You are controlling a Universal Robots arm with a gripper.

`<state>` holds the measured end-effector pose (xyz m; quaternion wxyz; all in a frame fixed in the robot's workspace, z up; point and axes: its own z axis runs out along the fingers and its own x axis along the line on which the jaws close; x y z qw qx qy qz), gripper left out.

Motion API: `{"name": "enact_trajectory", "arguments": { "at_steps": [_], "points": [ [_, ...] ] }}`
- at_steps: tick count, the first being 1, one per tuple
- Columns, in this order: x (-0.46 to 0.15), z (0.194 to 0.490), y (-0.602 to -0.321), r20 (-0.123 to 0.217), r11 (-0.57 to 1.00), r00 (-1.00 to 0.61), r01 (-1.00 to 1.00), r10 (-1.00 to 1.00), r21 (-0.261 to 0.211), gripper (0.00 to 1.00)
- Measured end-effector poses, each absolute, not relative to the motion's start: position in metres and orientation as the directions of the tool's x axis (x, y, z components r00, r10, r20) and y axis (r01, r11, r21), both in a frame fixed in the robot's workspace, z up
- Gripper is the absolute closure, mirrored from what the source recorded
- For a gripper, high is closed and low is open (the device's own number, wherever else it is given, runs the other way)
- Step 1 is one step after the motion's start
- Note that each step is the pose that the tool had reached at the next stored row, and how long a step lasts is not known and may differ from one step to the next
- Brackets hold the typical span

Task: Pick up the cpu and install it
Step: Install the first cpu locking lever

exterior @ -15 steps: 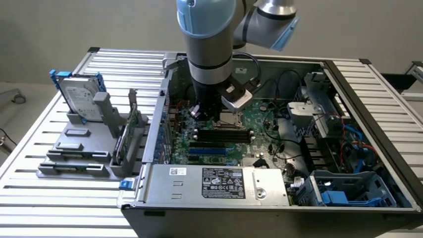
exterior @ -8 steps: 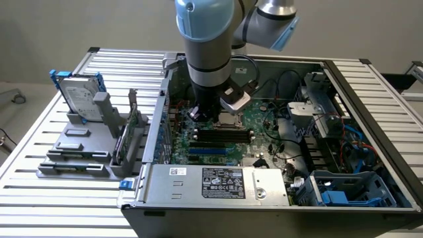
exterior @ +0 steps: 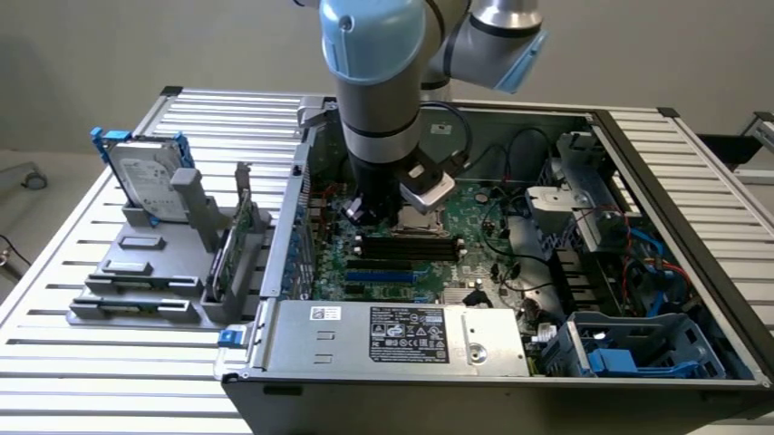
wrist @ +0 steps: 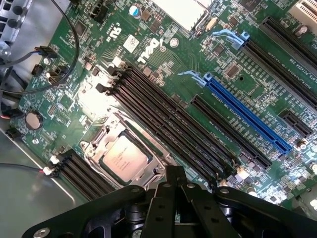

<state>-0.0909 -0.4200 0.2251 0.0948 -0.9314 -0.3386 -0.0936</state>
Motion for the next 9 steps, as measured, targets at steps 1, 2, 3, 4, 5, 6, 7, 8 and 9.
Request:
{"name": "enact_trajectory", "arguments": {
  "at_steps": [1,2,3,4,5,6,7,8,9],
  "points": [
    [-0.0910,0.2239,-0.4194,0.239,-0.753,0.753,0.649,0.613,-0.113,0.89],
    [-0.0910,0.2227,-0.4187,0.238,-0.753,0.753,0.649,0.613,-0.113,0.89],
    [-0.0911,0.2217,-0.4180,0.238,-0.753,0.753,0.649,0.613,-0.113,0.89],
    [-0.0911,0.2207,-0.4174,0.238,-0.753,0.753,0.649,0.613,-0.114,0.89],
    [-0.0912,0.2198,-0.4168,0.238,-0.753,0.753,0.649,0.613,-0.114,0.89],
    [-0.0913,0.2189,-0.4163,0.238,-0.753,0.753,0.648,0.613,-0.114,0.89],
    [-0.0915,0.2181,-0.4161,0.238,-0.753,0.753,0.648,0.613,-0.114,0.89],
    [-0.0918,0.2174,-0.4160,0.237,-0.753,0.753,0.648,0.613,-0.115,0.89],
    [-0.0922,0.2168,-0.4158,0.237,-0.753,0.754,0.648,0.613,-0.115,0.89]
  ]
}}
